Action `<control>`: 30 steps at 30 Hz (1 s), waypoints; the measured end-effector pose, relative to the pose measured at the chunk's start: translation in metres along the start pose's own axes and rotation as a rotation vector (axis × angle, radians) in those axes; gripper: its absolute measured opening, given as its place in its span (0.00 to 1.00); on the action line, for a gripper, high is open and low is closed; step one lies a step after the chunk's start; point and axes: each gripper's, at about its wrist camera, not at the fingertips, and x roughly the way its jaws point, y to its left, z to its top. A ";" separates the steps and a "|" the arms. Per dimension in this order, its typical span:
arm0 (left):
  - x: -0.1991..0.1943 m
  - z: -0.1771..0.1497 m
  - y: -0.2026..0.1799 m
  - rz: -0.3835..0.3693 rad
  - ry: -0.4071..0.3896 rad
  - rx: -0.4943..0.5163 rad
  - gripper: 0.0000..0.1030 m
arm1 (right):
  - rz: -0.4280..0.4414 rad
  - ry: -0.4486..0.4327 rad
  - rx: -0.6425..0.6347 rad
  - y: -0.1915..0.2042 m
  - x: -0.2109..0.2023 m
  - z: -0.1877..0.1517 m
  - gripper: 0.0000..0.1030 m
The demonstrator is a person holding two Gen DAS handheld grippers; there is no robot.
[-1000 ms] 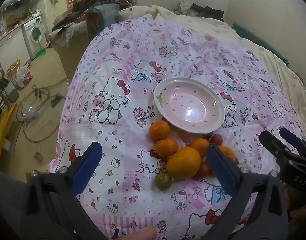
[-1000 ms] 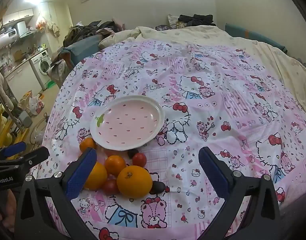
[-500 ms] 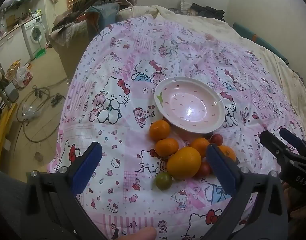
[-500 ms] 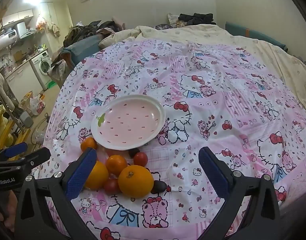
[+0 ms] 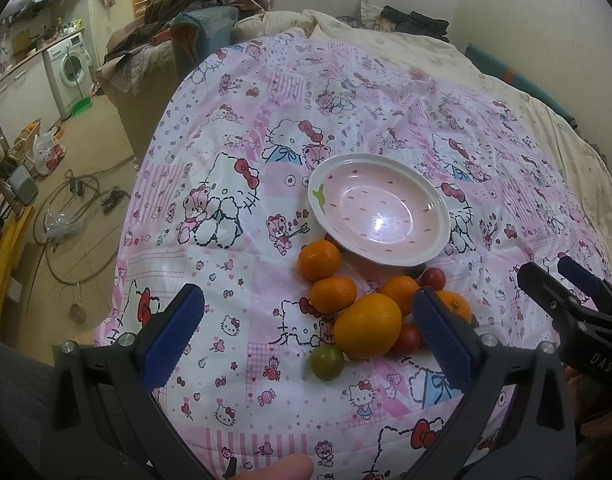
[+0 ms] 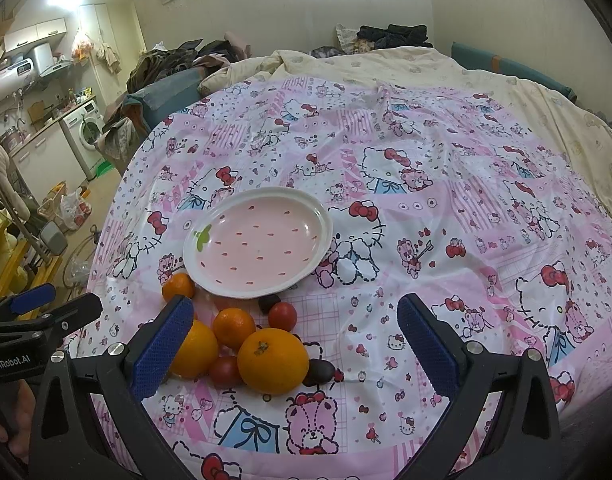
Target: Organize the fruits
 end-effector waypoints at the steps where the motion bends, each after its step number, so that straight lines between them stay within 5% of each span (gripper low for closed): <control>1: 0.000 0.000 0.000 -0.001 0.001 0.000 1.00 | 0.000 0.000 -0.001 0.001 0.000 -0.001 1.00; 30: 0.003 -0.002 0.002 -0.005 0.005 -0.002 0.99 | 0.003 0.007 0.000 0.001 0.002 -0.003 1.00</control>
